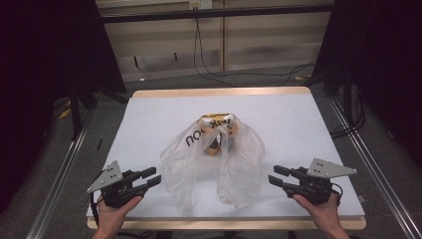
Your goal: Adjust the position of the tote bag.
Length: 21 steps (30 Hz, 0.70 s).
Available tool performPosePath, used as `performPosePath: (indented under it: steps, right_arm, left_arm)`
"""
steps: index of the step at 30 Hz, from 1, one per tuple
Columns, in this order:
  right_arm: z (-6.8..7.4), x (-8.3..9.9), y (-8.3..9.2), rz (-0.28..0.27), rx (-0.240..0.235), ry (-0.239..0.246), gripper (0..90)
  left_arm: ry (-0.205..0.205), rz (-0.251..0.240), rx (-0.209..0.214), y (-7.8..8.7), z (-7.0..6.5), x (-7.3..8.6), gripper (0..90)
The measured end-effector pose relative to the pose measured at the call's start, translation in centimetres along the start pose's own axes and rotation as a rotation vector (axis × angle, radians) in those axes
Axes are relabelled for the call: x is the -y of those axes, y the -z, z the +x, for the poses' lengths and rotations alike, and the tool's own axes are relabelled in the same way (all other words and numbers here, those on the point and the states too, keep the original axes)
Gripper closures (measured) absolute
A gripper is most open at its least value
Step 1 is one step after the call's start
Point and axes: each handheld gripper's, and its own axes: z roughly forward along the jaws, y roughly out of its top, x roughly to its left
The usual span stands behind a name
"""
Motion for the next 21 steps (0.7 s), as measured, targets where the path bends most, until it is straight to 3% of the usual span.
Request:
performPosePath:
  steps: [7,8,11,15,21]
  right_arm:
    - [1.7,-0.1,-0.8,0.033,-0.081,0.022,64.3]
    - [2.0,-0.2,-1.2,0.045,-0.103,0.025,61.3]
    - [2.3,-0.1,-1.5,0.052,-0.107,0.025,59.6]
    - [3.1,0.0,-2.1,0.085,-0.15,0.046,58.4]
    - [4.1,0.2,-3.3,0.121,-0.191,0.073,61.0]
  left_arm:
    - [-0.012,0.029,0.059,-0.8,-1.6,-0.1,65.1]
    - [-0.011,0.032,0.066,-0.9,-1.8,-0.1,61.3]
    - [-0.021,0.05,0.087,-1.2,-2.5,0.1,61.3]
    - [-0.026,0.081,0.128,-1.9,-3.2,0.1,62.4]
    - [-0.065,0.132,0.198,-3.1,-4.3,0.5,73.0]
